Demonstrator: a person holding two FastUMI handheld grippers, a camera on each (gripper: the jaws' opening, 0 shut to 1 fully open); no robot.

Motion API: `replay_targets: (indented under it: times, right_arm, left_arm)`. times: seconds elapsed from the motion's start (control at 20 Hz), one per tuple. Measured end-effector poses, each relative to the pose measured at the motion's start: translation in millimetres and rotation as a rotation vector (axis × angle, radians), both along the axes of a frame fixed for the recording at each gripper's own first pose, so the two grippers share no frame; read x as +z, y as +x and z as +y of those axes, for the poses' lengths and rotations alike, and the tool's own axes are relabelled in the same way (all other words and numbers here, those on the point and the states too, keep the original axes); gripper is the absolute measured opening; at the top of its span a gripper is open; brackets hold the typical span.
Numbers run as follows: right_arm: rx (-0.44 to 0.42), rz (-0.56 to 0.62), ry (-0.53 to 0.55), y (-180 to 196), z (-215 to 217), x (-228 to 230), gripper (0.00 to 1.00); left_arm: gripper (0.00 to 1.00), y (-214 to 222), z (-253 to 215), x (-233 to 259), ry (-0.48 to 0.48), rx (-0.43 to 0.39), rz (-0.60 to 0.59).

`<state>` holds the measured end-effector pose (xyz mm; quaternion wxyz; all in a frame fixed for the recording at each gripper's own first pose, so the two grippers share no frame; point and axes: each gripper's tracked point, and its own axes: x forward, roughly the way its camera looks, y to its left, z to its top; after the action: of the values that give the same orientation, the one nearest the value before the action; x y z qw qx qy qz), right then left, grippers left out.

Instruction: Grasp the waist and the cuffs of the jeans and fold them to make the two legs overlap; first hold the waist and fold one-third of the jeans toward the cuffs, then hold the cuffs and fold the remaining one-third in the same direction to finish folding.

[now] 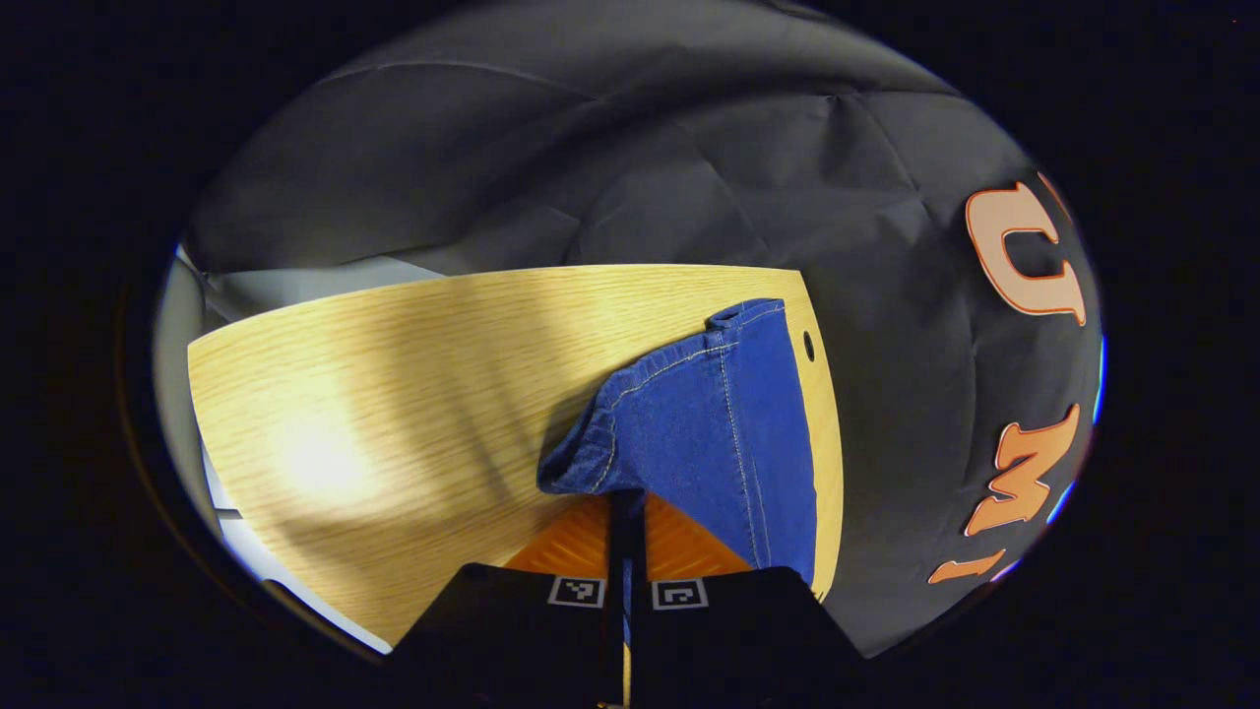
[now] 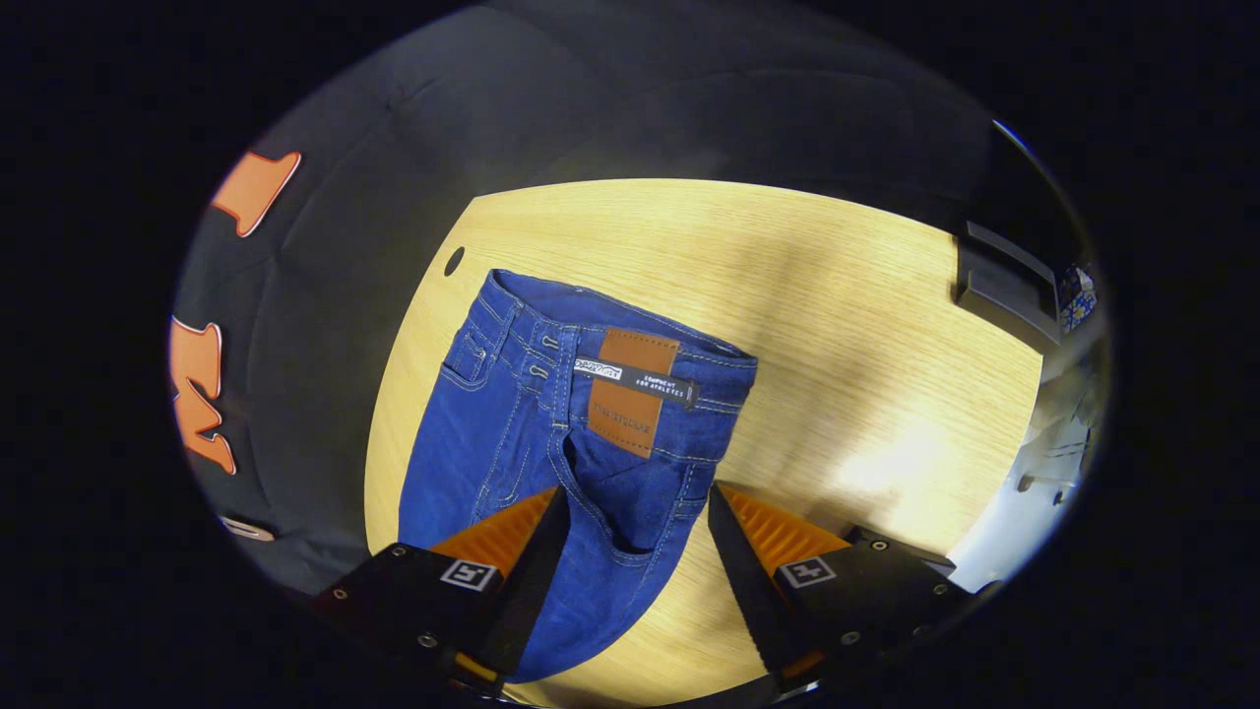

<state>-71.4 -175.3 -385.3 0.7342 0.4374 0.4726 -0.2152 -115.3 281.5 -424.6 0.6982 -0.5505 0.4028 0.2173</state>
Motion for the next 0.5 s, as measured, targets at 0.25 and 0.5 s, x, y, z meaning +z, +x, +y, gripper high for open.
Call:
replay_targets:
  times: [0.25, 0.5]
  right_arm:
    - [-0.094, 0.021, 0.043, -6, -9, -9, 0.59]
    - [-0.201, -0.039, 0.105, 3, -3, -8, 0.08]
  left_arm:
    - [0.03, -3, 0, 2, -0.008, 0.002, -0.002]
    - [0.03, -3, -1, 14, 0.024, -0.048, -0.011]
